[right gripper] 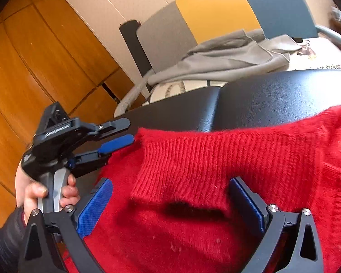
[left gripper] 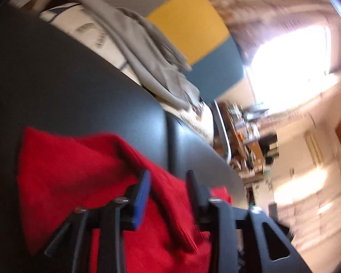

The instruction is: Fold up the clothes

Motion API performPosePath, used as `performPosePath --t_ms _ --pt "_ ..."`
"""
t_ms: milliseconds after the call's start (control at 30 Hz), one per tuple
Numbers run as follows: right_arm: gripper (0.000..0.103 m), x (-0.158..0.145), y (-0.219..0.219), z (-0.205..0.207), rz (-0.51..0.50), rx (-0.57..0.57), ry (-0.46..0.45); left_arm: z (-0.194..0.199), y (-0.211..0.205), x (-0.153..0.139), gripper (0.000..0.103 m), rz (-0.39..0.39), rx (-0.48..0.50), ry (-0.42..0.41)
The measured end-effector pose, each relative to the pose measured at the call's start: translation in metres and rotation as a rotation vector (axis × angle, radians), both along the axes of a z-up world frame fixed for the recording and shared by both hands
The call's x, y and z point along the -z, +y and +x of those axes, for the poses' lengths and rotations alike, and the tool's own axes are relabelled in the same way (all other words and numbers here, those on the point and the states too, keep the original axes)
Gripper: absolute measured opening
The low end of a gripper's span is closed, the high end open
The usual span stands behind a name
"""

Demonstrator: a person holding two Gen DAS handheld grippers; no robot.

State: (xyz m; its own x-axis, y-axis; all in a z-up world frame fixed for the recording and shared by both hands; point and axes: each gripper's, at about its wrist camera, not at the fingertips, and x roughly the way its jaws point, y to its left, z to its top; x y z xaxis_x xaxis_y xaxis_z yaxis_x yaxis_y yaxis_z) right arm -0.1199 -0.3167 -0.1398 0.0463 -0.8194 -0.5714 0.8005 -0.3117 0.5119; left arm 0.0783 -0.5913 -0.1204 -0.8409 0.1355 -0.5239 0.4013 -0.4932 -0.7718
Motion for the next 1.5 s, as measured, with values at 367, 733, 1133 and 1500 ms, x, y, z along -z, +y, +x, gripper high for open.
performPosePath --t_ms 367,733,1133,1500 --pt "0.103 0.008 0.041 -0.008 0.081 0.006 -0.112 -0.015 0.045 0.009 0.039 -0.159 0.103 -0.212" --pt "0.103 -0.012 0.086 0.006 0.070 0.067 -0.087 0.028 0.069 -0.021 0.042 -0.358 0.120 -0.275" --pt "0.103 -0.014 0.311 0.024 0.136 0.408 -0.085 0.182 0.163 -0.014 0.043 -0.504 0.094 -0.222" --pt "0.103 -0.051 0.237 0.068 0.188 0.208 0.234 0.178 0.168 -0.025 0.043 -0.664 0.024 -0.252"
